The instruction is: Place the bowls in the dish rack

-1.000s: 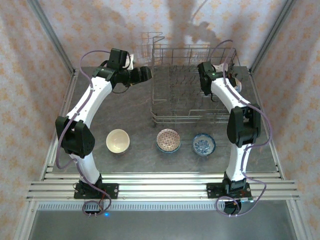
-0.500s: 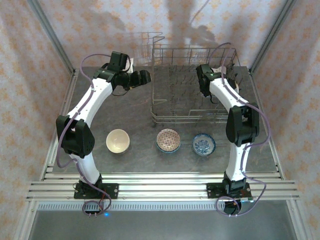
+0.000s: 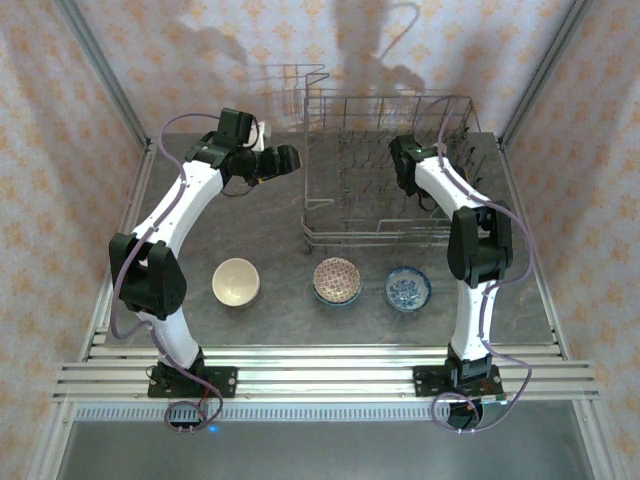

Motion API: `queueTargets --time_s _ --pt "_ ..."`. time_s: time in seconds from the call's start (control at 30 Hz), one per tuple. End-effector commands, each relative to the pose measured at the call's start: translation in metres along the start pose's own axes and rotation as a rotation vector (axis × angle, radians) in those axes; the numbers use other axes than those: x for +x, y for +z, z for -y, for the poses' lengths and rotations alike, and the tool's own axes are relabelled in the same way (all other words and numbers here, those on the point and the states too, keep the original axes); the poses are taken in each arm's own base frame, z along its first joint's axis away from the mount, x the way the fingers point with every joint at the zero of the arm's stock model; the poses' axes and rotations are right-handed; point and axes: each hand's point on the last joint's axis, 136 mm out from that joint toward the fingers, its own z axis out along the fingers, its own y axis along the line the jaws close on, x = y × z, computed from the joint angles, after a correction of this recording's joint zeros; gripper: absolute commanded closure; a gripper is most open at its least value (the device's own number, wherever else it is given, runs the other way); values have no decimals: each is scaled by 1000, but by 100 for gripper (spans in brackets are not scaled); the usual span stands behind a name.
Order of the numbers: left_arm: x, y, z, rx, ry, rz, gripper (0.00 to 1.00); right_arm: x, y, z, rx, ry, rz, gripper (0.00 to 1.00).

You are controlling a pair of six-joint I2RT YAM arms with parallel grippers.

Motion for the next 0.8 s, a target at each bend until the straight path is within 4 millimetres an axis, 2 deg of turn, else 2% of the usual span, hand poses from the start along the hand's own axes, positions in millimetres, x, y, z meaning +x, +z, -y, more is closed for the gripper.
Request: queueTargets --time_s 0.0,0.17,0.4,0.6,0.77 --pt "-5 -14 10 43 27 30 16 1 -2 -3 -36 24 -23 57" --pt "0 -13 10 55 19 22 16 0 -12 6 -69 66 -30 42" --pt "9 -15 9 58 1 0 16 -1 -53 28 -275 209 18 23" --pt "12 -34 13 52 -6 52 16 2 -82 46 -395 303 79 19" --pt "27 -57 32 22 41 56 16 8 -101 54 -489 350 115 19"
